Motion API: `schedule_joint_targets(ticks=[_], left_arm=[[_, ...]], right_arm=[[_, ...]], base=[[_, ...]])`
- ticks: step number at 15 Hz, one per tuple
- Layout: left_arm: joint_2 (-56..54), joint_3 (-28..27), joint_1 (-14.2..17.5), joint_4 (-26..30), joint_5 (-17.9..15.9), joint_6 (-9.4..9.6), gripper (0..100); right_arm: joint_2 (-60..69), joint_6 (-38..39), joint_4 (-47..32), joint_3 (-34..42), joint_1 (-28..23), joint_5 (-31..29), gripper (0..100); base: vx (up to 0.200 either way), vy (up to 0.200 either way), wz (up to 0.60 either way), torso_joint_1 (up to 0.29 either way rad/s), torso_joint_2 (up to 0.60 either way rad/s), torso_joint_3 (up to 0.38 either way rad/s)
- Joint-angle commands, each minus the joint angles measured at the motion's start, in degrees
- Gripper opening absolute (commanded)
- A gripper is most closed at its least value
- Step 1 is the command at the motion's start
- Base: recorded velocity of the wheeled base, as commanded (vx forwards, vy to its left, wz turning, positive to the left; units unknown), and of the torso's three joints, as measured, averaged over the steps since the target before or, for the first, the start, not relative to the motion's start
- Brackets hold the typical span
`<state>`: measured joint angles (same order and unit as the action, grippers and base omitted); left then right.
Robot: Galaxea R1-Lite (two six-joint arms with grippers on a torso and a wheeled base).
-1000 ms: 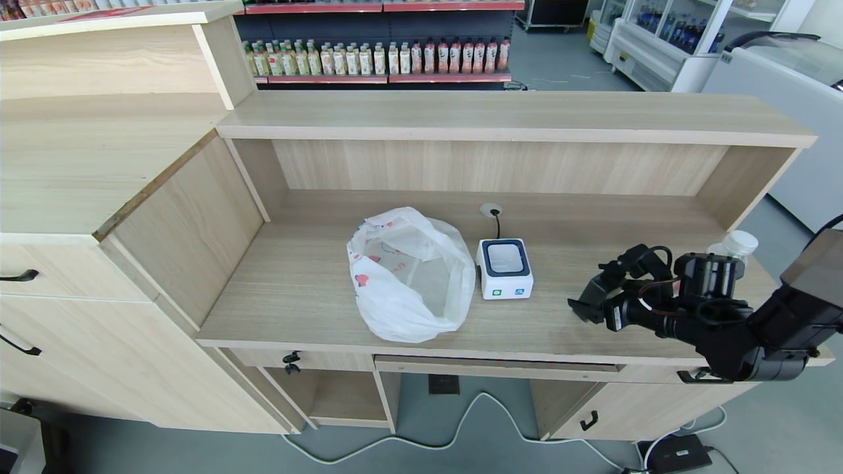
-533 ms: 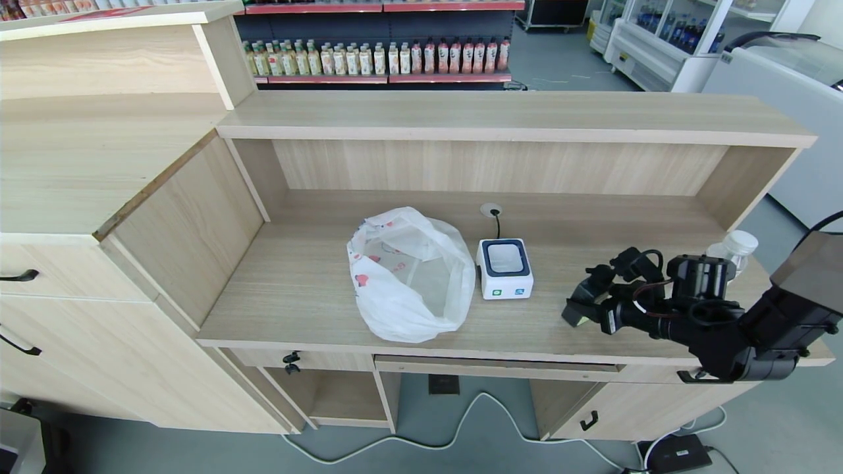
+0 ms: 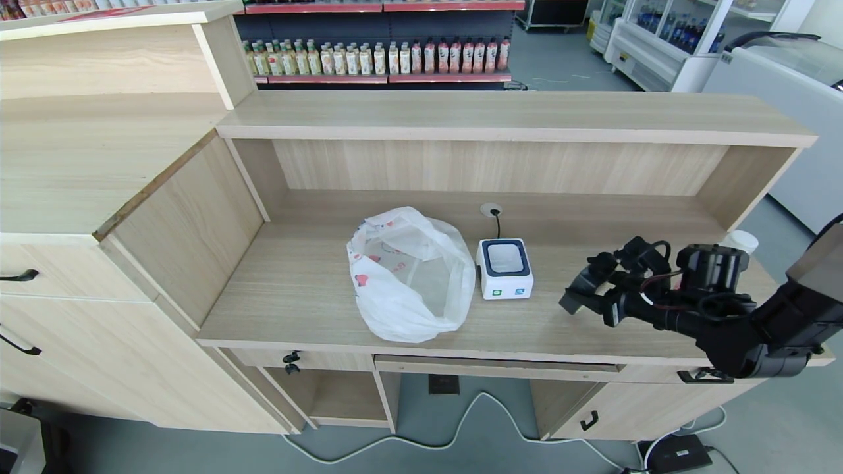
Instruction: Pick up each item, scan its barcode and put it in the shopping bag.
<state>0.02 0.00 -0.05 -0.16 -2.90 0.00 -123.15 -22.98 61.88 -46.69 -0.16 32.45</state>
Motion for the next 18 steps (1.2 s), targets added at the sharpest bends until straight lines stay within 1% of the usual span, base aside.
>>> schedule_joint_targets(ticks=[1, 4, 5, 6, 8, 10, 11, 12, 13, 14, 17, 18], left_arm=[[0.0, 0.0, 0.0, 0.0, 0.0, 0.0, 100], [0.0, 0.0, 0.0, 0.0, 0.0, 0.0, 100], [0.0, 0.0, 0.0, 0.0, 0.0, 0.0, 100], [0.0, 0.0, 0.0, 0.0, 0.0, 0.0, 100], [0.0, 0.0, 0.0, 0.0, 0.0, 0.0, 100], [0.0, 0.0, 0.0, 0.0, 0.0, 0.0, 100], [0.0, 0.0, 0.0, 0.0, 0.0, 0.09, 100], [0.0, -0.1, 0.0, 0.0, 0.0, 0.0, 100], [0.0, 0.0, 0.0, 0.0, 0.0, 0.09, 100], [0.0, 0.0, 0.0, 0.0, 0.0, 0.09, 100], [0.0, -0.1, 0.0, 0.0, 0.0, 0.0, 100], [0.0, 0.0, 0.0, 0.0, 0.0, 0.0, 100]], right_arm=[[8.9, 3.6, 0.9, 0.4, 2.3, 3.1, 0], [18.0, 6.5, 3.9, -0.2, 6.7, 3.8, 0], [23.6, 7.7, 7.1, 0.0, 10.3, 4.6, 0], [25.6, 7.5, 7.8, -0.1, 11.9, 4.6, 0], [31.5, 5.6, 9.1, 1.0, 18.4, 5.8, 0], [32.4, 1.9, 13.9, 2.8, 22.5, 8.2, 0], [32.2, 0.4, 18.3, 4.7, 24.4, 10.9, 0], [31.5, -2.2, 23.2, 6.5, 26.5, 15.0, 0], [31.1, -3.4, 24.3, 6.5, 27.2, 16.4, 0], [31.0, -5.3, 25.0, 6.0, 29.7, 19.7, 0], [30.2, -10.6, 25.6, 3.8, 33.4, 25.6, 0], [29.8, -11.6, 26.4, 3.7, 34.7, 26.3, 0]], base=[[0.0, 0.0, 0.0, 0.0, 0.0, 0.0], [0.0, 0.0, 0.0, 0.0, 0.0, 0.0], [0.0, 0.0, 0.0, 0.0, 0.0, 0.0], [0.0, 0.0, 0.0, 0.0, 0.0, 0.0], [0.0, 0.0, 0.0, 0.0, 0.0, 0.0], [0.0, 0.0, 0.0, 0.0, 0.0, 0.0], [0.0, 0.0, 0.0, 0.0, 0.0, 0.0], [0.0, 0.0, 0.0, 0.0, 0.0, 0.0], [0.0, 0.0, 0.0, 0.0, 0.0, 0.0], [0.0, 0.0, 0.0, 0.0, 0.0, 0.0], [0.0, 0.0, 0.0, 0.0, 0.0, 0.0], [0.0, 0.0, 0.0, 0.0, 0.0, 0.0]])
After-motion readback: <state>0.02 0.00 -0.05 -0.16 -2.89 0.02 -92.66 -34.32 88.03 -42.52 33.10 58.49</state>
